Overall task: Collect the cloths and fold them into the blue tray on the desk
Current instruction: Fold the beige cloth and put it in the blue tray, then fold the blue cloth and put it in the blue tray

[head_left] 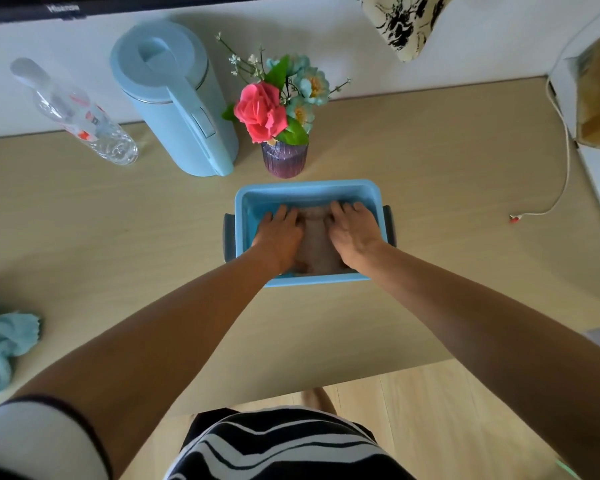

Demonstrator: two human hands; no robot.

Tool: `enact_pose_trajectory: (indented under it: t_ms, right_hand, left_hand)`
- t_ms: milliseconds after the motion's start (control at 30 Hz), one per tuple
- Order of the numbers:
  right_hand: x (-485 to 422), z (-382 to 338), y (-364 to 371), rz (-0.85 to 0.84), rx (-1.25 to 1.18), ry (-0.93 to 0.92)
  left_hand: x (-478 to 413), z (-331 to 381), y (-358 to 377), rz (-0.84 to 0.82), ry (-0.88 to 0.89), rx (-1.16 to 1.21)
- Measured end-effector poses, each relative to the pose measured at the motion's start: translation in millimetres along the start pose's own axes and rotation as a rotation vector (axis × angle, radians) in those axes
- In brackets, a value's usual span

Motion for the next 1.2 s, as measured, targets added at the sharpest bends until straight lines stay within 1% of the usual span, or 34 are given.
enact_pose_trajectory:
  t_ms: [100,167,233,333,400,467,600,667,767,833,933,1067,1200]
  right_hand:
    - [-1.7,-3.4,2.5,0.007,-0.029,0.020]
    - [-1.0,-3.7,1.9,0.009,-0.048,0.027]
    - [2.5,-1.3,-1.3,0.014,-0.119,0.038]
    - [11.9,6.8,-11.1,0.022,-0.307,0.091]
    - [21.4,10.5,-19.4,0.053,-0.508,0.158]
    - [33.0,10.3,-25.6,0.139,-0.707,0.212]
    - [57.7,-14.1,-41.0,0.408,-1.121,0.218]
    - [68.4,-37.7,-56.8,0.531,-1.267,0.195]
    - [78.6,-80.6,-82.2,0.663,-1.420,0.140]
    - [82.9,-114.2,-98.9,0.715,-1.477,0.083]
    - [84.8,-165.4,-119.3,0.736,-1.489,0.009]
    - [80.5,-231.8,-136.3,0.684,-1.461,-0.079]
    - [78.4,-288.3,-143.7,0.611,-1.428,-0.149]
  left_hand:
    - [-4.2,5.5,1.2,0.001,-0.005,-0.049]
    - [-5.4,8.4,0.0,-0.007,-0.010,-0.047]
    - [-3.0,7.1,-4.2,-0.010,-0.006,-0.021]
    - [7.4,-4.9,-15.5,0.010,-0.024,0.124]
    - [22.8,-19.5,-25.0,0.051,-0.066,0.326]
    - [42.6,-32.8,-34.7,0.139,-0.105,0.559]
    - [101.6,-65.4,-46.5,0.383,-0.252,0.951]
    - [137.1,-85.7,-46.8,0.483,-0.309,1.054]
    - [187.5,-115.0,-37.6,0.577,-0.376,1.154]
    - [220.1,-135.9,-25.0,0.621,-0.435,1.204]
    - [262.7,-167.6,1.9,0.658,-0.526,1.235]
    - [309.3,-211.4,50.3,0.648,-0.675,1.208]
    - [342.8,-252.4,110.1,0.606,-0.843,1.100]
Point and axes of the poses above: each hand's wrist, its own x-axis away from the middle knuckle, its own y-axis out of the palm, z = x × y, the point moved 6 cm from there along -x, towards the middle knuckle, and after that the axes turned 9 degrees about -x, right-handed, at the moved point
